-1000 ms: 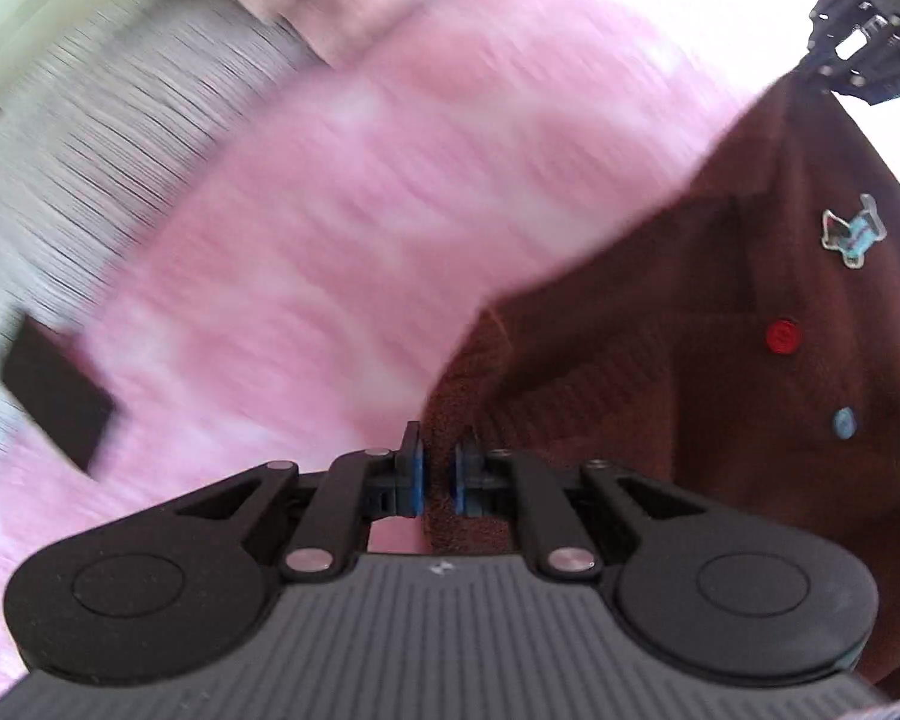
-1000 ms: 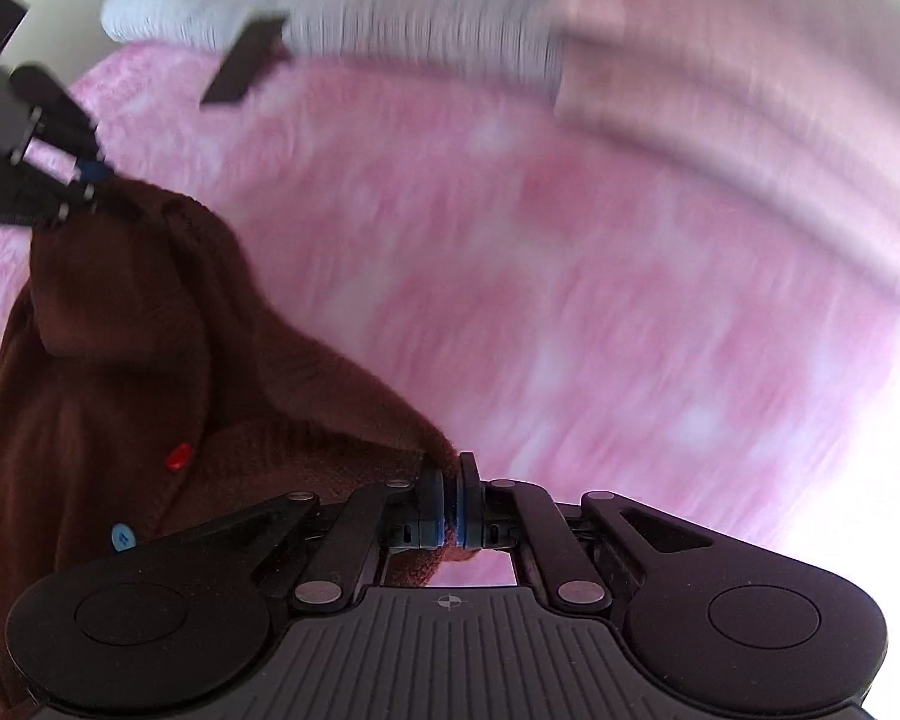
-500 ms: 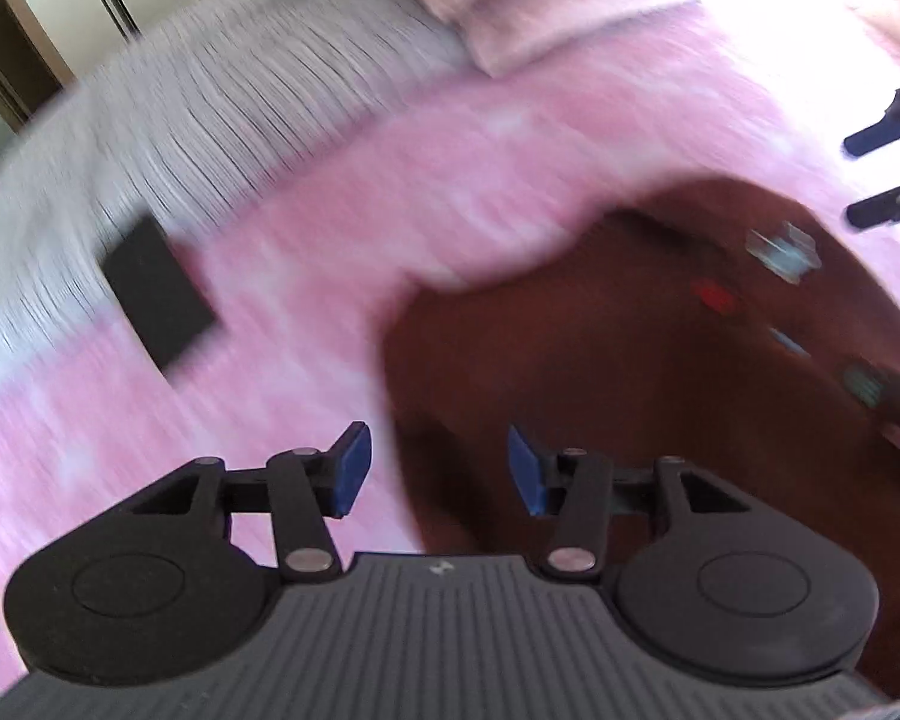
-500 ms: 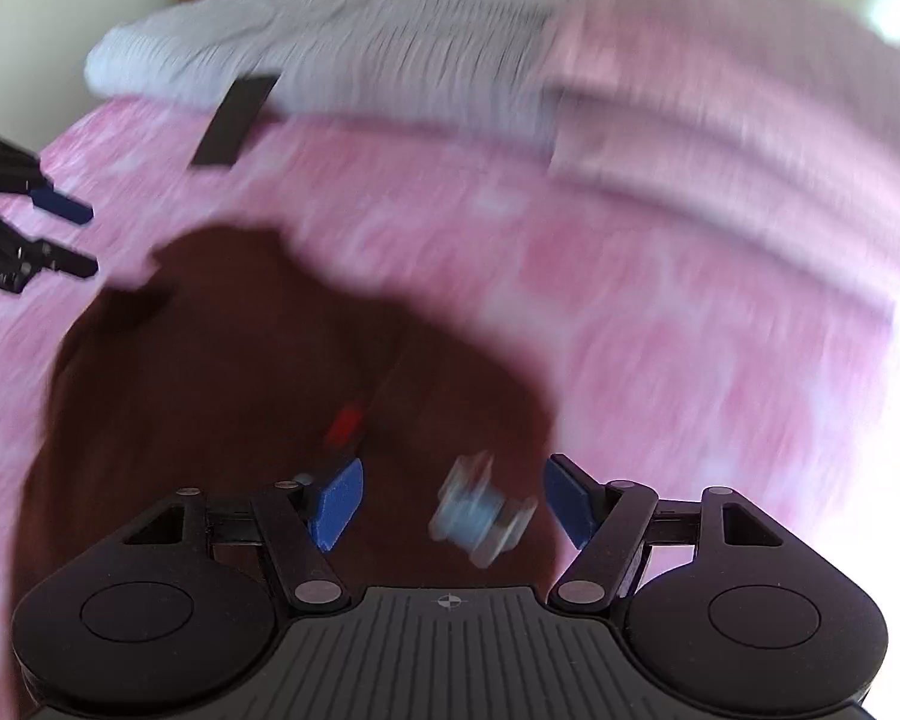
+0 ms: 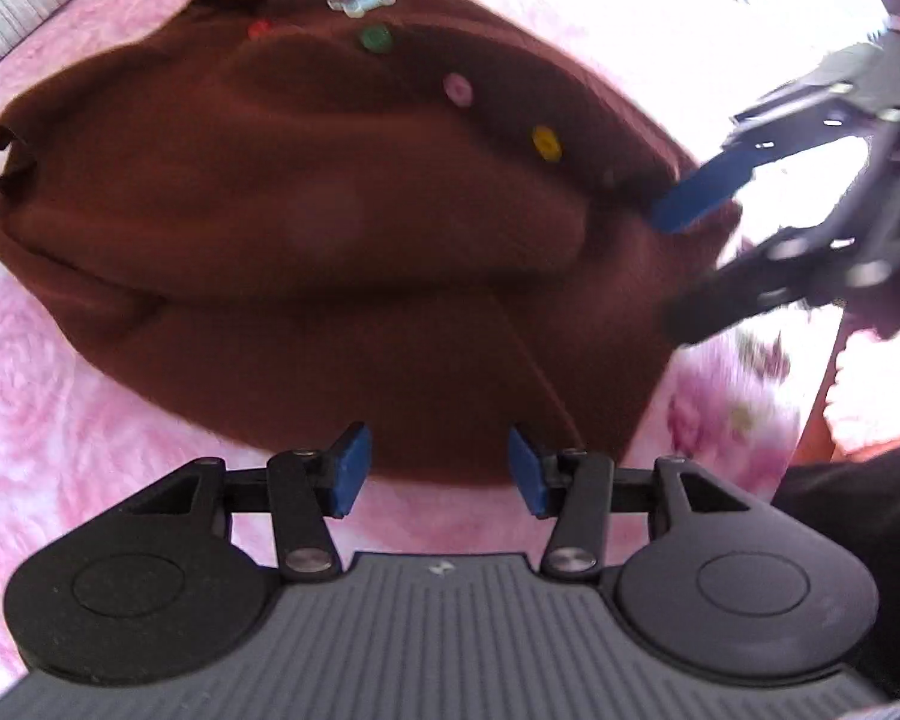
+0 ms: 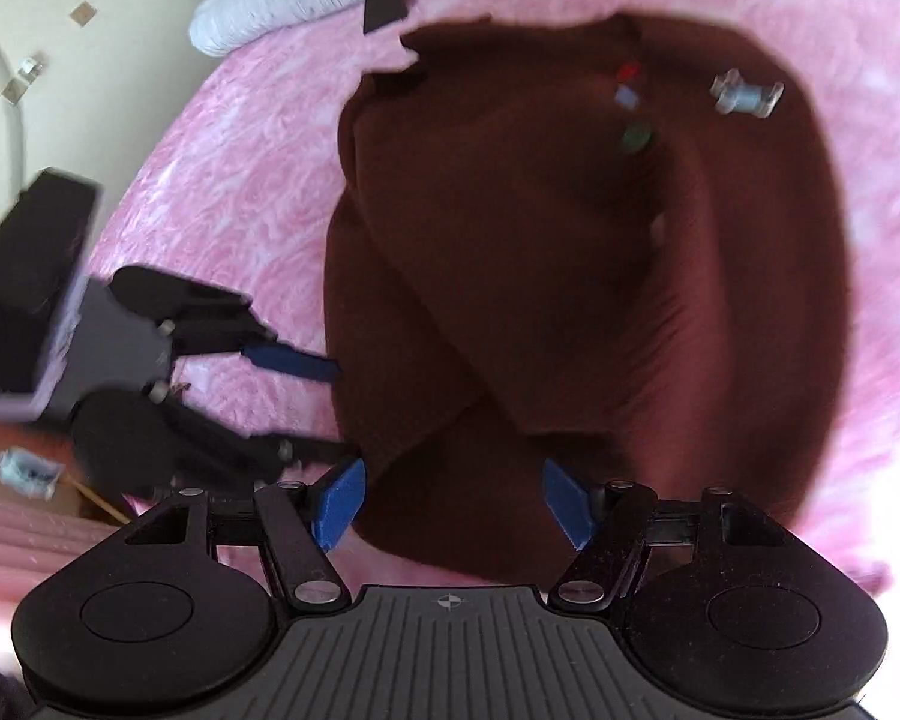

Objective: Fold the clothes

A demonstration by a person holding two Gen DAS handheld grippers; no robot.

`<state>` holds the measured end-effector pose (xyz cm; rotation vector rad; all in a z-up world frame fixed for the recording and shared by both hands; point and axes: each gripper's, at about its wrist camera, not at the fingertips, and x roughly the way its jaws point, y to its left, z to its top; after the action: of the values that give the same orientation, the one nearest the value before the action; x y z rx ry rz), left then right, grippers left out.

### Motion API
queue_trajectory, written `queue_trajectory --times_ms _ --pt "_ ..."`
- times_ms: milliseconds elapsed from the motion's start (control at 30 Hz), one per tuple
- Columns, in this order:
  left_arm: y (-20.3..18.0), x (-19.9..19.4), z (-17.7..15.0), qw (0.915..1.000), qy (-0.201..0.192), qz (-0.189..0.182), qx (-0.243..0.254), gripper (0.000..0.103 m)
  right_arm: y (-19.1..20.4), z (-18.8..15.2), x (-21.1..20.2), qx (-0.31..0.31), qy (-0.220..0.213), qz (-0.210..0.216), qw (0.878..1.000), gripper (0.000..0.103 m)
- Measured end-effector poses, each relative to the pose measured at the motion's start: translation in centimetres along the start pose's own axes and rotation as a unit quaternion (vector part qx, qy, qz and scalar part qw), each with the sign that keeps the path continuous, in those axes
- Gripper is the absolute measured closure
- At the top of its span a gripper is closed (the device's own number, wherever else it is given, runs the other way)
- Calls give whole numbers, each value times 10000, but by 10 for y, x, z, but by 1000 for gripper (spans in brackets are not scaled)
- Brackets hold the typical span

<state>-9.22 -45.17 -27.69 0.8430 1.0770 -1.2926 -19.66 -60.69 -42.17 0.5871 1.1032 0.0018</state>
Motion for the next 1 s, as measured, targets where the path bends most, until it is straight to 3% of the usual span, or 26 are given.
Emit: queue_trajectory --times_ms 100,233,300,367,467,633,733,800,867,1000 --pt "8 -16 -19 9997 -37 206 -148 58 -2 2 33 537 -54 133 9985 33" --pt "29 -40 -48 9976 -51 551 -411 58 6 10 68 807 -214 184 9963 34" --pt "43 -50 -62 9956 -44 751 -556 58 13 17 70 846 -331 71 9958 41" --pt "59 -62 -76 9930 -80 926 -725 58 20 24 71 885 -447 -44 9951 100" --pt "81 -83 -96 9885 -151 1178 -938 58 30 34 72 942 -621 -217 9934 100" --pt "111 -113 -129 9807 -243 1561 -1155 58 135 30 68 -311 -614 331 9971 100" --pt "128 -127 -143 9761 -257 1698 -1330 58 187 15 98 -934 -341 232 9948 99" --pt "133 -132 -146 9753 -327 1696 -1374 57 200 6 121 -1184 -61 58 9929 96" --pt "129 -129 -141 9785 -448 1546 -1288 57 199 0 135 -1148 244 -85 9931 75" --pt "117 -120 -130 9845 -703 1194 -1071 56 175 -35 107 -1100 422 -180 9929 62"
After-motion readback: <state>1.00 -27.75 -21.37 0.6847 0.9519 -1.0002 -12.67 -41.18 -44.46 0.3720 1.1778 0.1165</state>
